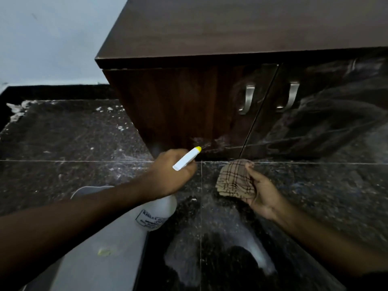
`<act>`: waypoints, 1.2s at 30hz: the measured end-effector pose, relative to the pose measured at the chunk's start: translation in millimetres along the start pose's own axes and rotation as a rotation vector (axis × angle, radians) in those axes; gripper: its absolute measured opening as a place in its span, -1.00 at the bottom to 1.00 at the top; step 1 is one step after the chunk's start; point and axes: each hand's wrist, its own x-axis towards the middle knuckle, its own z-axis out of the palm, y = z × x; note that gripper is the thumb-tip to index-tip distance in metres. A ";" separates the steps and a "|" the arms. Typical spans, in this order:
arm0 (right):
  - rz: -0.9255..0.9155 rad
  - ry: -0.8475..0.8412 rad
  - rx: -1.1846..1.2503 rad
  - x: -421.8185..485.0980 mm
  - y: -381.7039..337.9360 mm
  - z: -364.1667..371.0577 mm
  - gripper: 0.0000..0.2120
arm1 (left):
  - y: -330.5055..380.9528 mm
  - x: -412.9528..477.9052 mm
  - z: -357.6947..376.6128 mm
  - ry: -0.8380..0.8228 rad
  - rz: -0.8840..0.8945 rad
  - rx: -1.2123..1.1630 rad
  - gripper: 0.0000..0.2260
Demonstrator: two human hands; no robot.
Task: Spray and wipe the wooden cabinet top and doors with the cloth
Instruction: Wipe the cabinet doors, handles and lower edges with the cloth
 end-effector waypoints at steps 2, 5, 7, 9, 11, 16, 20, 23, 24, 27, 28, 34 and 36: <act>0.028 -0.036 -0.015 3.7 2.1 7.6 -0.56 | 0.2 5.0 6.6 -0.001 0.003 -0.030 -0.75; 0.082 -0.035 -0.156 10.6 2.5 18.7 -0.66 | -2.7 8.6 13.9 -0.011 0.001 -0.081 -0.78; 0.101 0.020 -0.225 19.3 0.1 24.2 -0.65 | -5.9 7.7 19.1 -0.010 0.003 -0.107 -0.76; 0.090 0.073 -0.200 26.4 -2.7 34.1 -0.61 | -9.4 5.8 22.1 0.000 0.006 -0.151 -0.78; 0.056 0.144 -0.130 32.1 -3.0 44.8 -0.56 | -12.0 7.0 21.9 0.023 -0.010 -0.222 -0.82; -0.003 0.241 0.124 34.8 19.7 65.3 -0.62 | -10.0 12.3 8.6 0.041 -0.001 -0.303 -0.85; 0.007 0.285 0.153 35.1 22.3 72.9 -0.77 | -8.0 12.9 1.4 0.043 0.019 -0.324 -0.86; -0.027 0.270 0.226 41.2 0.2 76.5 -0.75 | -8.5 14.7 -0.2 0.084 -0.014 -0.308 -0.86; -0.028 0.262 0.266 42.8 -6.2 76.7 -0.76 | -10.2 14.7 -0.1 0.098 -0.026 -0.301 -0.85; -0.051 0.173 0.374 34.1 -20.6 78.5 -0.84 | -11.9 14.1 4.2 0.100 -0.034 -0.328 -0.86; -0.086 0.119 0.405 29.4 -23.6 79.0 -0.84 | -11.5 14.1 6.2 0.099 -0.032 -0.346 -0.87; -0.188 0.172 0.186 38.9 -6.7 77.2 -0.77 | 0.5 16.9 13.5 0.105 -0.020 -0.419 -0.88; -0.122 0.244 0.070 47.1 -2.8 74.2 -0.74 | 3.3 15.5 13.5 0.111 -0.015 -0.433 -0.88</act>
